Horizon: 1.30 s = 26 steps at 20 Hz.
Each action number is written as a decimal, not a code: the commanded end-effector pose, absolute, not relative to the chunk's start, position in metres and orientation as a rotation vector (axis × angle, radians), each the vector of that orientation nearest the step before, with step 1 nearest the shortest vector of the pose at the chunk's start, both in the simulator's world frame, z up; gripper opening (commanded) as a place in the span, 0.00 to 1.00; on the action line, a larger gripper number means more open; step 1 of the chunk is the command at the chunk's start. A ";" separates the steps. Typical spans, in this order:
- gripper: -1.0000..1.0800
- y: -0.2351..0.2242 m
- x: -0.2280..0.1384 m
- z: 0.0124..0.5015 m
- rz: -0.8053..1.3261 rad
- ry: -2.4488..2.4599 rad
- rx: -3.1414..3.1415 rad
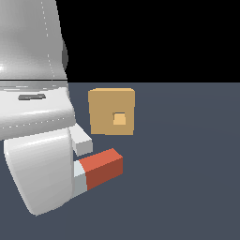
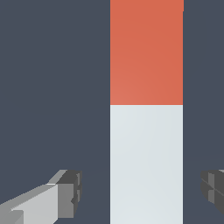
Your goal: Insert the peg into the horizontal hole in a box.
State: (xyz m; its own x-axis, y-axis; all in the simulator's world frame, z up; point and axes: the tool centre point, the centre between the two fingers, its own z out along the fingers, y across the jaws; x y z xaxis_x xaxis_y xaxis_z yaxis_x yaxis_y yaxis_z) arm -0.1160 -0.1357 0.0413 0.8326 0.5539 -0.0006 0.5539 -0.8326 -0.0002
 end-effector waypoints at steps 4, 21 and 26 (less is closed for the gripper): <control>0.96 -0.135 -0.116 0.024 0.000 -0.907 -3.008; 0.00 -0.136 -0.114 0.022 0.000 -0.922 -3.003; 0.00 -0.132 -0.103 0.025 0.000 -1.023 -2.971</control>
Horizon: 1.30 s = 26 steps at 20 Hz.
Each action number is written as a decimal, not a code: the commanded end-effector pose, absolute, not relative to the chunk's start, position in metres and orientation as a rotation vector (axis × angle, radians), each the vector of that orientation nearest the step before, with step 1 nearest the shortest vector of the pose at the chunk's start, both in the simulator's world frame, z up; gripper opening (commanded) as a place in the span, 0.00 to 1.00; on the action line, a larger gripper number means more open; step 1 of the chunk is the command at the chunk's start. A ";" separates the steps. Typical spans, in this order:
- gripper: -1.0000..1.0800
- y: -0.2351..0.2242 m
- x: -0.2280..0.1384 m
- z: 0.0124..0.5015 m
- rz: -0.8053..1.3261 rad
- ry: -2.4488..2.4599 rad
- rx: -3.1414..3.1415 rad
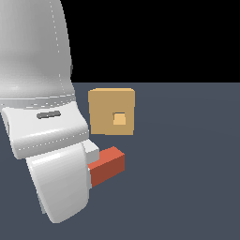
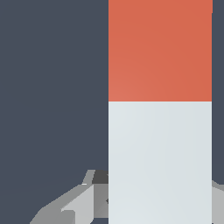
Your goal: Insert the peg into the horizontal hole in a box.
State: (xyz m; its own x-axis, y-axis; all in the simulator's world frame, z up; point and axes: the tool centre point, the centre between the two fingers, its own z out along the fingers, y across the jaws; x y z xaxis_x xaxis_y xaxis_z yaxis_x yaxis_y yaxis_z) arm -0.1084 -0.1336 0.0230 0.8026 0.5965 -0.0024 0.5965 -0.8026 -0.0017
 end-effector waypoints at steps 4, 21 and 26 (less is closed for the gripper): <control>0.00 -0.126 -0.088 0.030 0.001 -1.166 -2.919; 0.00 -0.047 -0.010 0.057 0.001 -2.029 -2.401; 0.00 -0.029 -0.004 0.062 0.000 -2.156 -2.287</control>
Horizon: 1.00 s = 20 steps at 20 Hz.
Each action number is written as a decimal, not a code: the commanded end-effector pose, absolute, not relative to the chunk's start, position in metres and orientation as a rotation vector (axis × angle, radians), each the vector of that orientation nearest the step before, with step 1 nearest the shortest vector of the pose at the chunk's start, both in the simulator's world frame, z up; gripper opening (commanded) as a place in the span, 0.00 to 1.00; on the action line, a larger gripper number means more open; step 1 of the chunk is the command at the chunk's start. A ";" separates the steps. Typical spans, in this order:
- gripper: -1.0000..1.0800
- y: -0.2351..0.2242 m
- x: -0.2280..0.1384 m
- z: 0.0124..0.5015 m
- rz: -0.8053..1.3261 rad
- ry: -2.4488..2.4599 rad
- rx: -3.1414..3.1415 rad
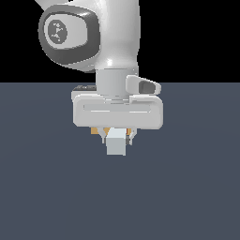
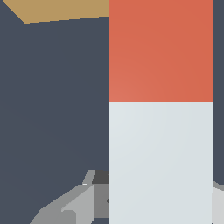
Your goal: Insert the peg into the horizontal hole in a box.
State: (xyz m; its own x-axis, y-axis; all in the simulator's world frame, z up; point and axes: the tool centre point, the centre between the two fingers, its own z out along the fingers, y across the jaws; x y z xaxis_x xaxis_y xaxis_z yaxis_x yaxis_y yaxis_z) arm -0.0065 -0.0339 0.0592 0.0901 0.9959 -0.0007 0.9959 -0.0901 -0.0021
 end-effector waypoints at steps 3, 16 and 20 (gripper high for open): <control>0.00 -0.023 -0.002 0.063 0.000 -2.198 -2.246; 0.00 -0.020 -0.001 0.066 -0.002 -2.221 -2.224; 0.00 -0.016 -0.002 0.064 0.002 -2.219 -2.223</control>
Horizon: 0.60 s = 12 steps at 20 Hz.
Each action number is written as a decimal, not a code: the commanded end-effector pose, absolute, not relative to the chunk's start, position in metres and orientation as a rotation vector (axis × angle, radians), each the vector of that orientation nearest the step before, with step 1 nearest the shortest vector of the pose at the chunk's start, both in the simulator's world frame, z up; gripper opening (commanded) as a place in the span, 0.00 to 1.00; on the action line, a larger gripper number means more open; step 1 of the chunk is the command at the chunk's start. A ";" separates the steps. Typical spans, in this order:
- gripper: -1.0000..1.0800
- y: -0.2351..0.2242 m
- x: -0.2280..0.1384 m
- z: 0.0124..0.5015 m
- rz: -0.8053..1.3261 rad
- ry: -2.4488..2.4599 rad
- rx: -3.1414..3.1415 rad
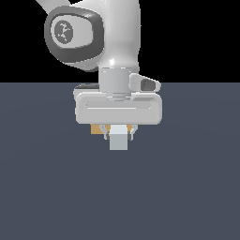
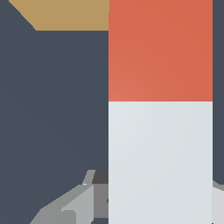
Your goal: Insert the peg into the horizontal hole in a box.
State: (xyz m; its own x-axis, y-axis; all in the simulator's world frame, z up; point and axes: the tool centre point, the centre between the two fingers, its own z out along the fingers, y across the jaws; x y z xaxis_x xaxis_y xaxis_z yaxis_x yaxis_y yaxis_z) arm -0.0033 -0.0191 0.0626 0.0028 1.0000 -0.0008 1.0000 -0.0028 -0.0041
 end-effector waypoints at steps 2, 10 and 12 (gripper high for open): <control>0.00 -0.009 -0.003 0.064 0.002 -2.219 -2.223; 0.00 0.045 -0.003 0.065 0.000 -2.221 -2.224; 0.00 0.056 -0.003 0.065 -0.001 -2.221 -2.224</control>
